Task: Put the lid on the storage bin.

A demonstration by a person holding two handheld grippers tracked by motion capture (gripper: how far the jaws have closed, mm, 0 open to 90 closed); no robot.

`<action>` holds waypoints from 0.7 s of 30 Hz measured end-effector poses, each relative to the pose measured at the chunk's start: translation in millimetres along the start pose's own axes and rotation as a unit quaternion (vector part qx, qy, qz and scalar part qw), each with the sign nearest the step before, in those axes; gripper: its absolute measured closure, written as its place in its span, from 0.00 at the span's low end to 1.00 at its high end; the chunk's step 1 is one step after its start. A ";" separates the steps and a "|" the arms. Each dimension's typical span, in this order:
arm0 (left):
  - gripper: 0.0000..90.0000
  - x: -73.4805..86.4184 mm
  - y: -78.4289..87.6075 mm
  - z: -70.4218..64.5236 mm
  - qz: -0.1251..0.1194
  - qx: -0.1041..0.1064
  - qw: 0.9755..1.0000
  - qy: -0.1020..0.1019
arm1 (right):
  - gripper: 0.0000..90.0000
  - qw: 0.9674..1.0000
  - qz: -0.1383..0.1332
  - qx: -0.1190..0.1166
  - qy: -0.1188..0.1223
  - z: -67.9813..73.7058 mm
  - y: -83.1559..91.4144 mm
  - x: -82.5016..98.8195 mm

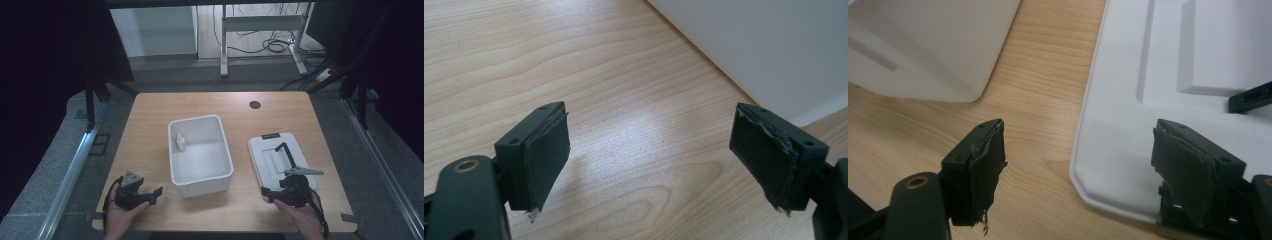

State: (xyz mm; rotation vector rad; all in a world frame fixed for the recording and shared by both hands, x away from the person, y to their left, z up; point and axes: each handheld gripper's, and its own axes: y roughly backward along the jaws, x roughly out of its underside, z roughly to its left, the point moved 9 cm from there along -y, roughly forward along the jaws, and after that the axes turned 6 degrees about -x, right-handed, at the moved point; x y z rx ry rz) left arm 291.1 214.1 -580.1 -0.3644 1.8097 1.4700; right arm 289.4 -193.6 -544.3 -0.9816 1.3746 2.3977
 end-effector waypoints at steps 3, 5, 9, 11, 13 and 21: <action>0.18 0.1 0.9 0.1 0.000 0.005 1.000 -0.005 | 0.24 1.000 0.002 0.002 -0.001 -2.3 1.5 -0.3; 0.18 0.7 0.4 -0.5 0.002 0.006 1.000 -0.007 | 0.25 1.000 0.000 0.002 -0.006 -4.9 2.7 -1.7; 0.18 2.1 -1.3 -1.2 0.005 0.006 1.000 -0.018 | 0.26 1.000 0.002 0.003 -0.013 -11.8 4.1 -2.8; 0.18 2.3 -1.5 -1.6 0.007 0.005 1.000 -0.020 | 0.26 1.000 0.001 0.002 -0.015 -15.0 6.2 -3.6; 0.19 2.9 -2.1 -2.3 0.008 0.008 1.000 -0.026 | 0.26 1.000 0.000 -0.002 -0.012 -16.8 9.7 -5.3; 0.19 7.1 -5.6 -5.5 0.018 0.003 0.999 -0.040 | 0.26 1.000 0.017 -0.007 -0.014 -22.1 18.1 -9.7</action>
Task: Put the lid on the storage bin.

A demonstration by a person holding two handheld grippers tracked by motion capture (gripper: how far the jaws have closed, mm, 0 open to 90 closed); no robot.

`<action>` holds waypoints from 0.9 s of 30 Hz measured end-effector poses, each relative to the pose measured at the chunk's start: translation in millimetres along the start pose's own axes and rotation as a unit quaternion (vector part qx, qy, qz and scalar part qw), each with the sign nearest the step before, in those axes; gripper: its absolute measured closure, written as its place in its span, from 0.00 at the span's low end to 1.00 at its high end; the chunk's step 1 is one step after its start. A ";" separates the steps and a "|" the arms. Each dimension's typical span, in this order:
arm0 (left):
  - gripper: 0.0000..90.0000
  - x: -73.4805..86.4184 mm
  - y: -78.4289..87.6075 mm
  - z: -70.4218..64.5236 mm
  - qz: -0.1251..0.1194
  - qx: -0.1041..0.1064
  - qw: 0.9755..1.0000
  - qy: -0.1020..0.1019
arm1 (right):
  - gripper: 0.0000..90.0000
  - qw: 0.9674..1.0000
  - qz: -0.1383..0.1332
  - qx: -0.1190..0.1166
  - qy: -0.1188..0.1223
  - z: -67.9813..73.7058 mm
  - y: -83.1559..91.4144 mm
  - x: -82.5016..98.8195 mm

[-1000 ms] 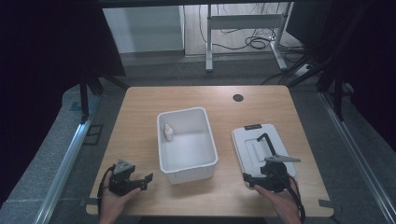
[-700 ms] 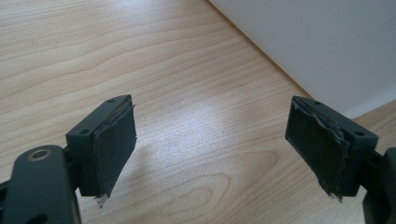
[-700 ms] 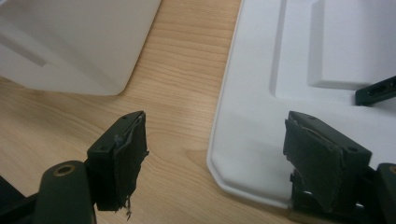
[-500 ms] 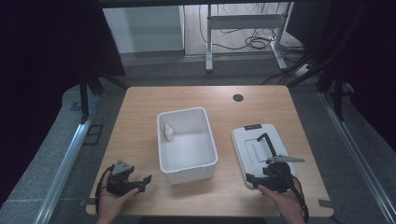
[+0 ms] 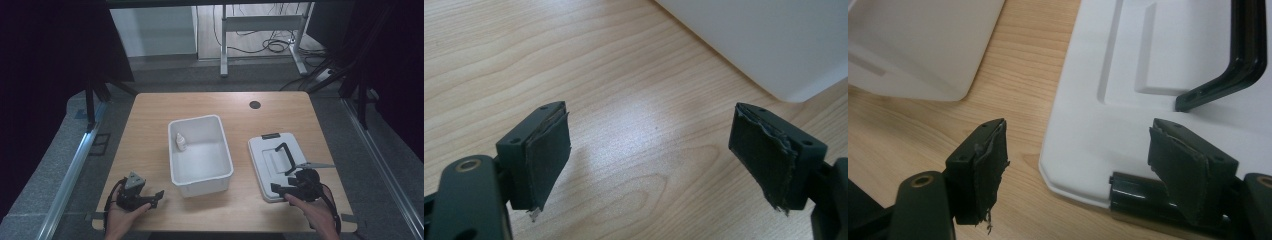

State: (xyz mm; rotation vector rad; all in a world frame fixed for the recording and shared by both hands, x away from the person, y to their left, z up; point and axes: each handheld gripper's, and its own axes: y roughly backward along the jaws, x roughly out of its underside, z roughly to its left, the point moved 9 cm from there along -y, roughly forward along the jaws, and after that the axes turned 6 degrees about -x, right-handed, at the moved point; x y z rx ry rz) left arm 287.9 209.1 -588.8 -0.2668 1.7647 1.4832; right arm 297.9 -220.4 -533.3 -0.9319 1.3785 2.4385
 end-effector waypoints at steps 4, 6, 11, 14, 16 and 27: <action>0.19 0.7 -1.8 -2.2 0.002 0.000 1.000 -0.002 | 0.28 1.000 -0.009 -0.001 0.004 0.9 5.4 -7.7; 0.19 1.6 -3.1 -3.5 0.005 0.000 1.000 -0.006 | 0.28 1.000 -0.010 0.000 0.006 1.8 7.0 -10.6; 0.19 1.9 -5.1 -5.7 0.008 0.002 1.000 -0.011 | 0.28 1.000 0.000 0.000 0.007 0.6 7.7 -13.2; 0.19 1.3 -6.5 -6.1 0.009 0.003 1.000 -0.012 | 0.28 1.000 0.014 0.002 -0.013 -4.6 8.9 -18.2; 0.19 1.7 -7.3 -5.8 0.010 0.001 1.000 -0.013 | 0.29 1.000 0.020 0.006 -0.018 -8.7 9.8 -25.6; 0.19 2.5 -7.2 -6.6 0.011 0.004 1.000 -0.011 | 0.37 0.997 0.067 0.027 -0.016 -20.3 12.3 -65.8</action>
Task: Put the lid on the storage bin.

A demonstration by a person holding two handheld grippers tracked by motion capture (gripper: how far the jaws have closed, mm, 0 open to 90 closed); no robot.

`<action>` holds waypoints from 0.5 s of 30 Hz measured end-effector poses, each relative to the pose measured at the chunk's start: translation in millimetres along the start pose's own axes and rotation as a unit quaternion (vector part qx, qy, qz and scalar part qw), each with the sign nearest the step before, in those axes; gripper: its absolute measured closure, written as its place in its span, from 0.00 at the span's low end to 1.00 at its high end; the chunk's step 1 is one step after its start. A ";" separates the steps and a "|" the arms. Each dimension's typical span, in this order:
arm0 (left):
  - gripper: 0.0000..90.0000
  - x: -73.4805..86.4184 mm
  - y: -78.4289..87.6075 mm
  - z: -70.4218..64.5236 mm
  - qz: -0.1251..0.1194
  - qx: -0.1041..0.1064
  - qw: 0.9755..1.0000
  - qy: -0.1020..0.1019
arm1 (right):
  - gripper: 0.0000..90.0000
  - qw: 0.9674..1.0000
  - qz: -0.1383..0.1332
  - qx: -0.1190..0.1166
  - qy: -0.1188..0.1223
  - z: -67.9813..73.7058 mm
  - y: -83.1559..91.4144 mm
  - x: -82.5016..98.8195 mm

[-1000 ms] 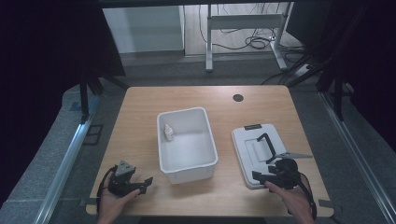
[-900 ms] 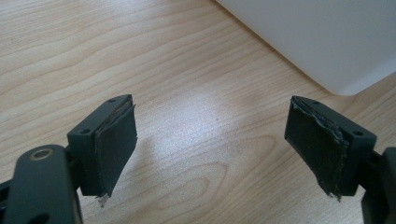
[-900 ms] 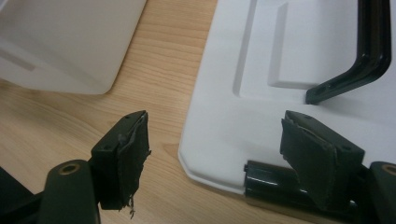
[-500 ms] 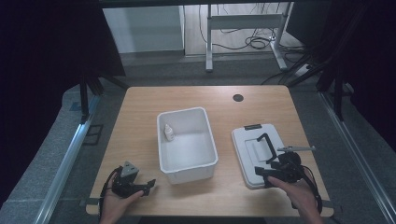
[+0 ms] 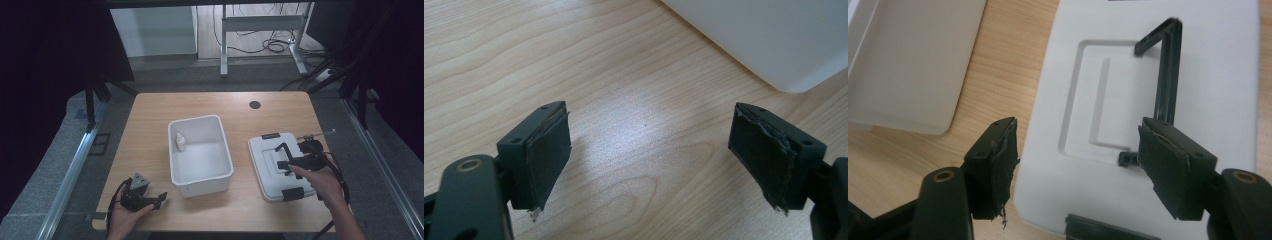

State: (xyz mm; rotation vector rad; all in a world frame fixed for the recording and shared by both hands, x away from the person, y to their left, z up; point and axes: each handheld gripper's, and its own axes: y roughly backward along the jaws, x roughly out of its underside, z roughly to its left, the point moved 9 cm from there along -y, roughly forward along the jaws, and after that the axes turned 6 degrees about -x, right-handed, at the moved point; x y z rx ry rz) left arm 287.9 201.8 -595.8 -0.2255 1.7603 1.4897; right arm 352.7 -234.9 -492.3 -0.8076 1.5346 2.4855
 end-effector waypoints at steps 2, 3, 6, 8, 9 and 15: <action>0.19 0.3 -0.2 0.2 0.001 -0.001 1.000 0.000 | 0.37 1.000 0.010 0.004 0.000 -1.6 -0.5 -5.5; 0.19 0.4 -0.3 0.2 0.001 -0.001 1.000 -0.001 | 0.38 1.000 0.014 0.004 -0.001 -2.6 -1.1 -7.9; 0.19 0.6 -0.9 0.4 0.001 -0.002 1.000 -0.002 | 0.42 1.000 0.026 -0.008 -0.007 -5.9 -3.5 -15.0; 0.20 0.7 -1.2 0.4 0.001 -0.003 1.000 -0.004 | 0.45 0.999 0.031 -0.012 -0.010 -10.4 -4.2 -21.0; 0.20 0.8 -1.2 0.1 0.001 -0.004 1.000 -0.003 | 0.46 0.999 0.032 -0.012 -0.012 -13.3 -4.7 -24.1; 0.20 1.5 -1.9 1.0 0.002 -0.005 1.000 -0.006 | 0.54 0.998 0.059 -0.012 -0.031 -34.7 -11.0 -32.4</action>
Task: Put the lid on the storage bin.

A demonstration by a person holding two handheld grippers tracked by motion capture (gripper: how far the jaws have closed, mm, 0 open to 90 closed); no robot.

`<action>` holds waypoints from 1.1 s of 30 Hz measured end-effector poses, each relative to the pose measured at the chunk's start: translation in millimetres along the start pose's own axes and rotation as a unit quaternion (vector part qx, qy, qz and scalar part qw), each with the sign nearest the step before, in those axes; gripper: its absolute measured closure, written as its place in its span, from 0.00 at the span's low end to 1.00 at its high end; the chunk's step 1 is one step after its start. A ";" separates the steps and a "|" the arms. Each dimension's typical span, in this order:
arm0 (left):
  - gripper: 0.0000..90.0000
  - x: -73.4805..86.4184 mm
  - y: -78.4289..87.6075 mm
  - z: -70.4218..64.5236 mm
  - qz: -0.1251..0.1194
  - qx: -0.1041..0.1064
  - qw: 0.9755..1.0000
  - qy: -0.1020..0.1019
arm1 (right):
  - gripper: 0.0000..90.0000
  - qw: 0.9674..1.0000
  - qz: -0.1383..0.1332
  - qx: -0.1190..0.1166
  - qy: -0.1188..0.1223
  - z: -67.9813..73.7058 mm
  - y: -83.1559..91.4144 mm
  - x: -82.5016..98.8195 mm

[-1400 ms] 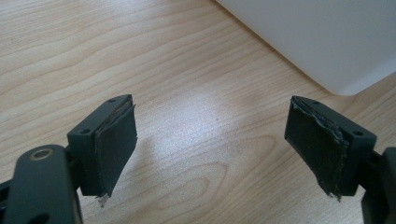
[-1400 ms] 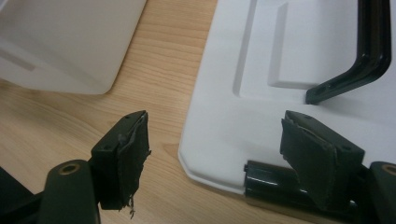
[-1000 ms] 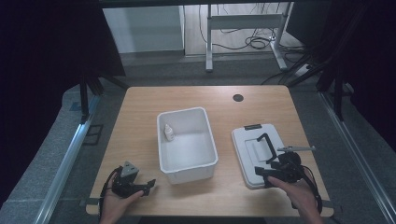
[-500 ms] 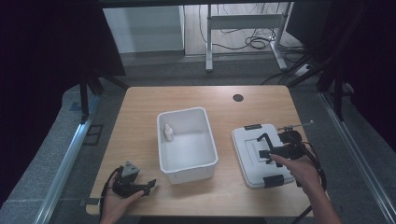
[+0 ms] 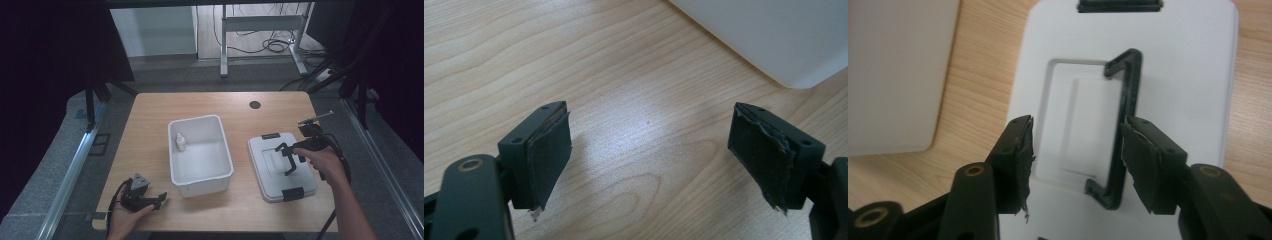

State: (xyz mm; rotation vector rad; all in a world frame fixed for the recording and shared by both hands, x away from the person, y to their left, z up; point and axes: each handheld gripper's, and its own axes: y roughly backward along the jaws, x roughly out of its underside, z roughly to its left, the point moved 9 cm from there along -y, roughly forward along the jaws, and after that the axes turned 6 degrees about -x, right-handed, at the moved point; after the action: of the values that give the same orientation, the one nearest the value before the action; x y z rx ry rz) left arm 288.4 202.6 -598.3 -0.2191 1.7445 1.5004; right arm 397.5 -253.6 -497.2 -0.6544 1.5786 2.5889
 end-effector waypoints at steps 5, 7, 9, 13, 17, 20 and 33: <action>0.20 -0.4 0.2 1.4 -0.003 -0.005 1.000 0.000 | 0.63 1.000 0.020 -0.007 -0.009 -11.9 -5.4 -5.3; 0.20 -0.4 0.2 1.3 -0.003 -0.006 1.000 -0.001 | 0.64 0.999 0.034 -0.005 -0.009 -15.6 -9.4 -4.7; 0.20 -0.2 0.4 1.2 -0.002 -0.007 1.000 -0.003 | 0.64 0.999 0.042 -0.001 -0.011 -19.8 -12.7 -4.2; 0.20 0.1 -0.4 1.2 -0.003 -0.009 1.000 -0.004 | 0.64 0.999 0.043 -0.001 -0.027 -23.6 -17.3 -5.4; 0.20 0.3 -1.3 1.9 -0.003 -0.012 1.000 -0.006 | 0.68 0.998 0.058 -0.016 -0.036 -23.6 -21.5 -3.7; 0.20 0.4 -1.4 1.6 -0.003 -0.012 1.000 -0.006 | 0.71 0.997 0.071 -0.013 -0.035 -25.9 -25.9 -1.5; 0.20 1.9 -4.1 0.0 -0.001 -0.016 1.000 -0.016 | 0.94 0.991 0.095 -0.019 -0.095 -32.6 -35.0 1.4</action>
State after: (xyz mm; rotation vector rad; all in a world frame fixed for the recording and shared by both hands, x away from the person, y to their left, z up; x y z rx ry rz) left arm 289.6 202.1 -602.5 -0.2124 1.6940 1.5236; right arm 415.7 -264.9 -540.0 -0.2612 1.6054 2.7237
